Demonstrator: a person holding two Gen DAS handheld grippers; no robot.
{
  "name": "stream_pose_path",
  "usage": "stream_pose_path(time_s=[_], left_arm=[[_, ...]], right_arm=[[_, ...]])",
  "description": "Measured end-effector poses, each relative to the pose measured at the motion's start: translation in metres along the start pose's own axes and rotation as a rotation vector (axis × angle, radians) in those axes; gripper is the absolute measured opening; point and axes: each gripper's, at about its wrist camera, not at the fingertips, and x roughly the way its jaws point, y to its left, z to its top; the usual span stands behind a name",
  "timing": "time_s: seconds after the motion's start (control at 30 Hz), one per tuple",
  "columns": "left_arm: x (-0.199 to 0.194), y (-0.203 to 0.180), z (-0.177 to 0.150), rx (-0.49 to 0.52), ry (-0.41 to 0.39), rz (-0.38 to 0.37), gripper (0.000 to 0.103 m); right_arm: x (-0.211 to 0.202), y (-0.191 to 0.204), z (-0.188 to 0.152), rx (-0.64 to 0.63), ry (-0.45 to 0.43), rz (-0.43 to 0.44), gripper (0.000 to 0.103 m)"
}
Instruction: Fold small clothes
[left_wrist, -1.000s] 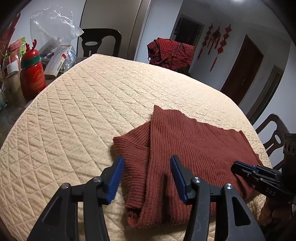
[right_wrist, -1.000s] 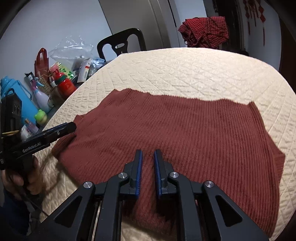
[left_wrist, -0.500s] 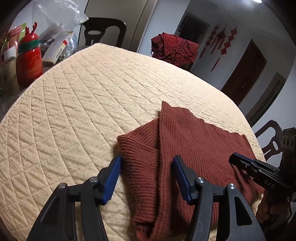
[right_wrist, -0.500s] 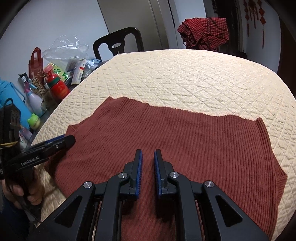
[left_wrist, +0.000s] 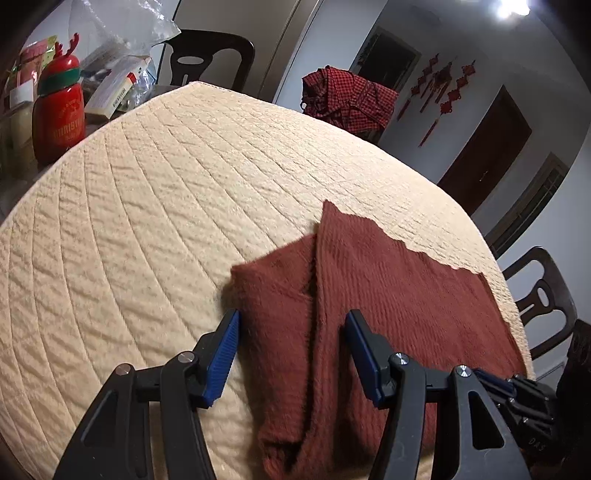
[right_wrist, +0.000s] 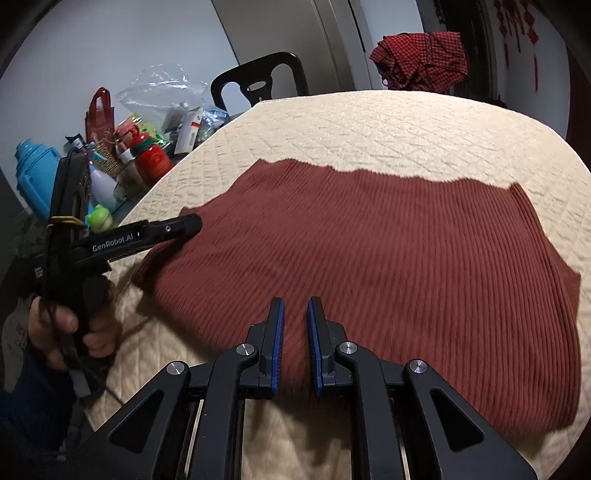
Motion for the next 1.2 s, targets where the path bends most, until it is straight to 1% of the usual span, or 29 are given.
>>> stream_pose_path(time_s=[0.17,0.5,0.6,0.63,0.67,0.73,0.77,0.87,0.97,1.07,1.2], left_arm=[[-0.008,0.001,-0.009,-0.029,0.028,-0.045,0.06],[-0.014,0.01,-0.018,-0.161,0.068,-0.155,0.06],[-0.012,0.01,-0.017,-0.168,0.077,-0.164,0.058],[-0.011,0.008,-0.015,-0.16,0.08,-0.16,0.05],[-0.008,0.006,-0.014,-0.148,0.084,-0.152,0.036],[-0.004,0.006,-0.014,-0.144,0.087,-0.136,0.03],[-0.003,0.006,-0.014,-0.143,0.087,-0.144,0.028],[-0.004,0.007,-0.015,-0.143,0.08,-0.154,0.025],[-0.008,0.007,-0.016,-0.139,0.066,-0.168,0.024],[-0.012,0.005,-0.015,-0.131,0.049,-0.186,0.024],[-0.02,0.001,-0.009,-0.112,0.024,-0.205,0.023]], right_arm=[[-0.003,-0.001,-0.007,0.008,0.018,0.016,0.013],[-0.003,-0.004,-0.011,0.019,0.024,0.042,0.013],[-0.003,-0.003,-0.011,0.022,0.026,0.044,0.013],[-0.004,-0.003,-0.011,0.021,0.027,0.043,0.013],[-0.004,-0.002,-0.012,0.019,0.029,0.044,0.013],[-0.004,-0.002,-0.011,0.019,0.036,0.047,0.013],[-0.005,-0.003,-0.008,0.03,0.038,0.053,0.013],[-0.003,-0.007,0.002,0.056,0.02,0.073,0.013],[0.01,-0.016,0.017,0.095,0.018,0.054,0.013],[0.025,-0.026,0.036,0.137,0.018,0.056,0.013],[0.04,-0.042,0.055,0.186,0.021,0.023,0.013]])
